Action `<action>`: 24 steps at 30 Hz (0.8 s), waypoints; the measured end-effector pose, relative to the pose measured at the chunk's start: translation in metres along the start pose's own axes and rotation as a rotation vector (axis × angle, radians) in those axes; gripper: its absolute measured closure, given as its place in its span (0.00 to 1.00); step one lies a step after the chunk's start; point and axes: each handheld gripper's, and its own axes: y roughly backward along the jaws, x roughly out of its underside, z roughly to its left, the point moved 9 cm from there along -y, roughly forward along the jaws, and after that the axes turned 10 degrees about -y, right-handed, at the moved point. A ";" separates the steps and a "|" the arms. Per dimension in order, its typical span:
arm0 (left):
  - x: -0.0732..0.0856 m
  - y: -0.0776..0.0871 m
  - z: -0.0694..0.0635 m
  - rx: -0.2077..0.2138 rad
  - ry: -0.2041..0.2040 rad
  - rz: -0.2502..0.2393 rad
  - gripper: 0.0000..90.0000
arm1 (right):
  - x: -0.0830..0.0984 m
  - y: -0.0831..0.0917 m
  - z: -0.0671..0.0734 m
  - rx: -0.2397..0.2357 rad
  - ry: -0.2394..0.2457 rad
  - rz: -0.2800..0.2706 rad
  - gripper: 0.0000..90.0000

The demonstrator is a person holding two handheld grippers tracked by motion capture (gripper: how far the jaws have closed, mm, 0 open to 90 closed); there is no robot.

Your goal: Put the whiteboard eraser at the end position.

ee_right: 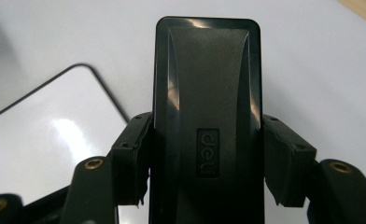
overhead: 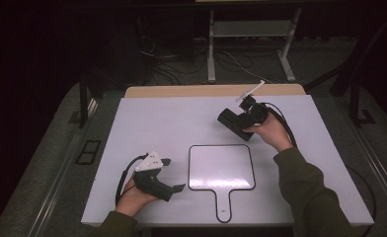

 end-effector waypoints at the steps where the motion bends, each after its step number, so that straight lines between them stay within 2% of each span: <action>1: 0.000 0.000 0.000 0.000 0.001 -0.002 0.00 | -0.003 -0.002 -0.001 0.002 0.004 -0.002 0.43; 4: -0.001 -0.001 -0.001 0.003 -0.003 -0.003 0.00 | -0.014 -0.011 -0.004 0.007 0.005 -0.012 0.43; 14: -0.001 0.000 -0.001 0.006 -0.002 -0.006 0.00 | -0.033 -0.044 -0.012 0.032 -0.004 0.029 0.43; 19: -0.001 -0.001 -0.002 0.008 -0.004 -0.002 0.00 | -0.033 -0.061 -0.011 0.041 -0.004 0.066 0.43; 24: -0.001 -0.001 -0.002 0.009 -0.006 -0.002 0.00 | -0.032 -0.076 -0.010 0.053 0.034 0.090 0.43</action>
